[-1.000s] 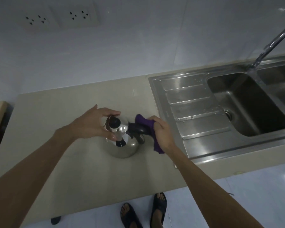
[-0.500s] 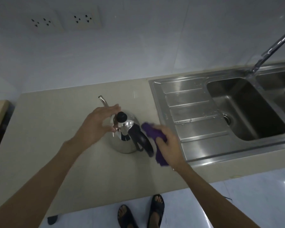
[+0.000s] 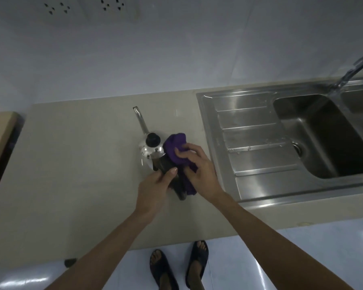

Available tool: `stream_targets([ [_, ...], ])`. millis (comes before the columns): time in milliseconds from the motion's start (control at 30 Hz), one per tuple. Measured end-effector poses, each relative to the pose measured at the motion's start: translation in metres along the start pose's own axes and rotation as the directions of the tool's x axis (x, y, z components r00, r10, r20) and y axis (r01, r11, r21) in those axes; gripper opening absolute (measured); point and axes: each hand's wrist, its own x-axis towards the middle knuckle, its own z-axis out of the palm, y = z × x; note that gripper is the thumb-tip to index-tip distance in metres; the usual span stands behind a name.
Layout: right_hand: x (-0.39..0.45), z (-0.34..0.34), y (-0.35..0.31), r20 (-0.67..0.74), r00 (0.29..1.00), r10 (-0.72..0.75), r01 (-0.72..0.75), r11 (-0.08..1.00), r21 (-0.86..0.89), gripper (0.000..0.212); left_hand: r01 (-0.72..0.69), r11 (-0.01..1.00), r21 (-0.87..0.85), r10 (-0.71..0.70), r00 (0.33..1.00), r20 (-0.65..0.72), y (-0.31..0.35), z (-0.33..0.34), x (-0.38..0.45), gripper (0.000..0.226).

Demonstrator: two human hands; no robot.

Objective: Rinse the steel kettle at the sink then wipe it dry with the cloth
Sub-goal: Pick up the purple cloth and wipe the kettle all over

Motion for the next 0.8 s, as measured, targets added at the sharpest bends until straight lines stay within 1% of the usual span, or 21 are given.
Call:
stream_targets([
  [67, -0.011, -0.004, 0.012, 0.038, 0.999, -0.010, 0.012, 0.998, -0.064, 0.049, 0.001, 0.999, 0.048, -0.002, 0.999, 0.036, -0.003, -0.015, 0.002, 0.046],
  [133, -0.006, -0.006, 0.007, 0.010, 0.998, -0.054, 0.055, 0.994, -0.097, 0.051, 0.007, 0.998, 0.054, -0.012, 0.994, 0.106, -0.003, -0.024, 0.006, 0.030],
  [167, 0.000, -0.003, -0.001, -0.010, 0.995, -0.096, 0.094, 0.989, -0.114, 0.052, 0.009, 0.999, 0.042, -0.015, 0.991, 0.133, -0.003, -0.026, 0.008, 0.026],
  [267, 0.002, 0.014, -0.007, -0.014, 0.969, -0.246, 0.237, 0.946, -0.222, 0.052, -0.012, 1.000, 0.021, 0.008, 0.986, 0.165, -0.001, -0.028, 0.009, 0.027],
  [300, -0.005, 0.017, 0.000, -0.022, 0.959, -0.282, 0.266, 0.925, -0.271, 0.050, -0.014, 1.000, 0.014, 0.012, 0.986, 0.166, -0.001, -0.029, 0.009, 0.027],
  [333, -0.012, 0.019, 0.011, -0.028, 0.957, -0.290, 0.264, 0.905, -0.333, 0.046, -0.018, 1.000, 0.015, 0.015, 0.986, 0.169, -0.002, -0.029, 0.010, 0.027],
  [400, -0.028, 0.019, 0.027, 0.002, 0.979, -0.206, 0.194, 0.919, -0.342, 0.038, -0.013, 1.000, 0.028, 0.008, 0.984, 0.180, -0.004, -0.030, 0.013, 0.027],
  [467, -0.040, 0.021, 0.041, 0.104, 0.968, -0.228, 0.251, 0.881, -0.401, 0.040, -0.009, 0.999, 0.031, 0.003, 0.982, 0.191, -0.004, -0.031, 0.014, 0.028],
  [533, -0.044, 0.022, 0.052, 0.179, 0.963, -0.201, 0.258, 0.880, -0.398, 0.047, -0.009, 0.999, 0.031, 0.003, 0.982, 0.189, -0.004, -0.031, 0.015, 0.029],
  [600, -0.045, 0.022, 0.057, 0.220, 0.959, -0.178, 0.260, 0.864, -0.432, 0.050, -0.013, 0.999, 0.034, 0.007, 0.983, 0.185, -0.005, -0.031, 0.015, 0.030],
  [800, -0.046, 0.017, 0.060, 0.305, 0.947, -0.105, 0.272, 0.769, -0.579, 0.043, -0.024, 0.999, 0.047, 0.015, 0.984, 0.179, -0.007, -0.032, 0.015, 0.030],
])
